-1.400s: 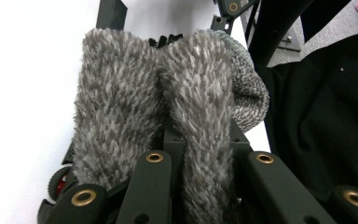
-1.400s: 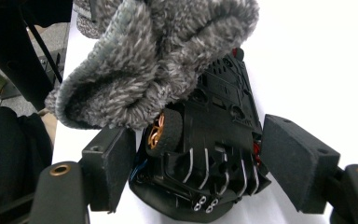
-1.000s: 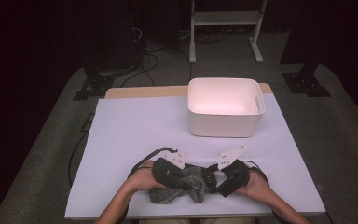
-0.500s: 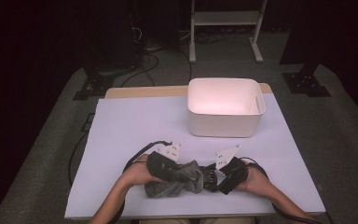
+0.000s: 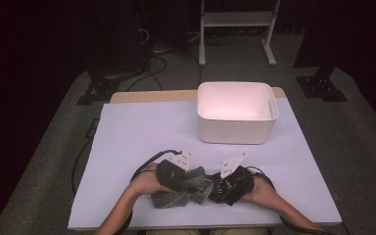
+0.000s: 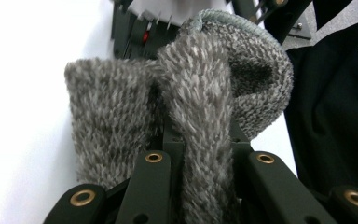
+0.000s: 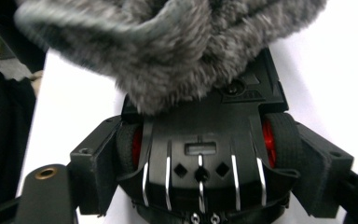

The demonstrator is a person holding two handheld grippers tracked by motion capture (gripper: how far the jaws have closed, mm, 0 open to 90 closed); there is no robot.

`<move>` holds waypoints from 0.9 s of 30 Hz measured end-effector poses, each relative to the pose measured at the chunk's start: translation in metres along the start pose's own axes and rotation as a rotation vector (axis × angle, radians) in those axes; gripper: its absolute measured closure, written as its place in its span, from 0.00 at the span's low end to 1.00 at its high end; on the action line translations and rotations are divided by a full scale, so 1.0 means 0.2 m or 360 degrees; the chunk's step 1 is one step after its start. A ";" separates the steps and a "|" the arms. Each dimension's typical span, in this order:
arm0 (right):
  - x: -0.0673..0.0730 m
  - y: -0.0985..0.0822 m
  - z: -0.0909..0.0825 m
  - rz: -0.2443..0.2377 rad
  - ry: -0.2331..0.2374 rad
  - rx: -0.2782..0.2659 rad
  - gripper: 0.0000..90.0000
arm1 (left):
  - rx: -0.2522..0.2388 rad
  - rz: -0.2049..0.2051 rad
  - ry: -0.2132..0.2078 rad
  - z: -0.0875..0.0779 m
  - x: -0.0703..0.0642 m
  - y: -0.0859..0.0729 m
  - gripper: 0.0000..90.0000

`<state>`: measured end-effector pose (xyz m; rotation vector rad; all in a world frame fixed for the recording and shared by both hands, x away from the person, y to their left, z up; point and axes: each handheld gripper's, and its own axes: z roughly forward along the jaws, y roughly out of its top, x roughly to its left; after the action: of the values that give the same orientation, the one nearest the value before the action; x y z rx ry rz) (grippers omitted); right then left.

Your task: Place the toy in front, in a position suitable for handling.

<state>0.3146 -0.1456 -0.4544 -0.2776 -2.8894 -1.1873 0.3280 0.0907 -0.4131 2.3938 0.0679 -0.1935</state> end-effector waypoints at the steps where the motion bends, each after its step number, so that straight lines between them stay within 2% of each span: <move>1: 0.00 0.00 0.00 -0.0006 -0.0004 0.0001 0.23 | -0.0003 0.0016 0.0009 0.00 0.00 0.02 0.85; 5: -0.01 -0.01 0.00 -0.0006 0.0016 0.0005 0.24 | -0.0007 0.0063 0.0005 0.01 0.00 0.08 0.85; 6: -0.01 -0.01 0.00 -0.0005 0.0020 0.0010 0.24 | 0.0019 0.0090 0.0008 0.03 0.01 0.12 0.85; 8: -0.01 -0.01 0.00 -0.0019 0.0018 0.0011 0.24 | 0.0039 0.0106 0.0008 0.06 0.02 0.16 0.85; 12: 0.00 -0.02 0.00 -0.0045 0.0003 0.0021 0.24 | 0.0098 0.0133 0.0021 0.09 0.02 0.17 0.85; 16: 0.00 -0.02 -0.01 -0.0044 0.0011 0.0021 0.25 | 0.0098 0.0152 0.0069 0.07 0.01 0.15 0.85; 19: -0.01 -0.02 -0.01 -0.0060 0.0013 0.0025 0.25 | 0.0095 0.0108 0.0114 0.02 0.02 0.08 0.85; 20: -0.01 -0.02 -0.01 -0.0066 0.0011 0.0025 0.25 | 0.0095 0.0108 0.0114 0.02 0.02 0.08 0.85; 21: -0.01 -0.03 -0.01 -0.0066 0.0011 0.0024 0.25 | 0.0105 0.0083 0.0145 -0.02 0.02 0.04 0.85; 27: -0.02 -0.03 -0.02 -0.0054 0.0012 0.0029 0.25 | 0.0106 0.0011 0.0193 -0.11 0.02 -0.06 0.85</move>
<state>0.3172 -0.1524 -0.4559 -0.2238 -2.9083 -1.1632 0.3342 0.1141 -0.4055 2.4702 0.1111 -0.0474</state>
